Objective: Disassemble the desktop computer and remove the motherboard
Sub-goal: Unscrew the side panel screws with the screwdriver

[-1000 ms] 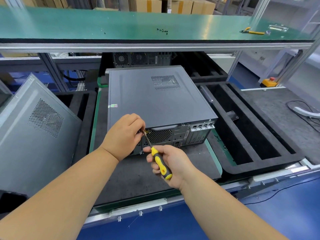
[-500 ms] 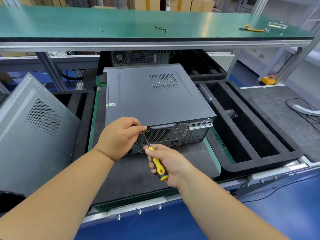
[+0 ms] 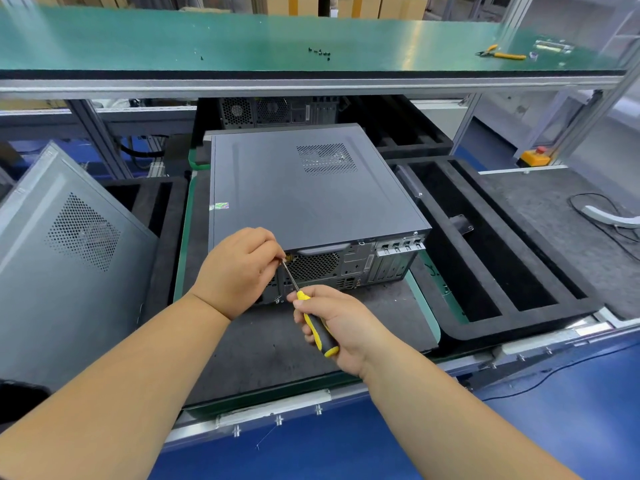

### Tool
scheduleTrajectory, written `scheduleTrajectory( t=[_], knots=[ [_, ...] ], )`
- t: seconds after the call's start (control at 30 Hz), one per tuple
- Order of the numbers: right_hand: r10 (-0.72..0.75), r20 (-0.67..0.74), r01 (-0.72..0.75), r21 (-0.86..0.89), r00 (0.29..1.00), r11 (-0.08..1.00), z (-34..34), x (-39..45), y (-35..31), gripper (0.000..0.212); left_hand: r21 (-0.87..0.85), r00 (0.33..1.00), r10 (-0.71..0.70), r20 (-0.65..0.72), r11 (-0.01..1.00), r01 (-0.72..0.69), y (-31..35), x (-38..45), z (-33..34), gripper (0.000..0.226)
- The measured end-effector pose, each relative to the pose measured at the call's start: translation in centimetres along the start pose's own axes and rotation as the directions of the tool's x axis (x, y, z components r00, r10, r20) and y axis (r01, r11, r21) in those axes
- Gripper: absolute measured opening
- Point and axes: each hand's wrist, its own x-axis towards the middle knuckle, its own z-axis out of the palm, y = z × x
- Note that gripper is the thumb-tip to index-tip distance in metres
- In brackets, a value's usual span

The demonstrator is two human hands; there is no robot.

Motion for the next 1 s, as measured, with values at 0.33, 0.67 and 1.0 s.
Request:
scheduleTrajectory(
  t=[0.33,0.67,1.0],
  knots=[
    [-0.18,-0.108,0.172,-0.079,0.978,0.982,-2.2,-1.0,-0.7,0.019,-0.25,0.967,-0.229,-0.11,0.948,0.196,2.5,2.1,-0.1,0.005],
    [-0.265,-0.257,0.298,0.101,0.93,0.949,-8.6,-2.9,-3.4,0.016,-0.481,0.983,-0.151,0.102,0.858,0.182,10.4,6.6,4.1,0.012],
    [-0.156,-0.492,0.203,0.043,0.856,0.978,-17.3,-1.9,-2.6,0.016,-0.395,0.989,-0.054,0.14,0.913,0.106,13.1,9.3,6.9,0.043]
  ],
)
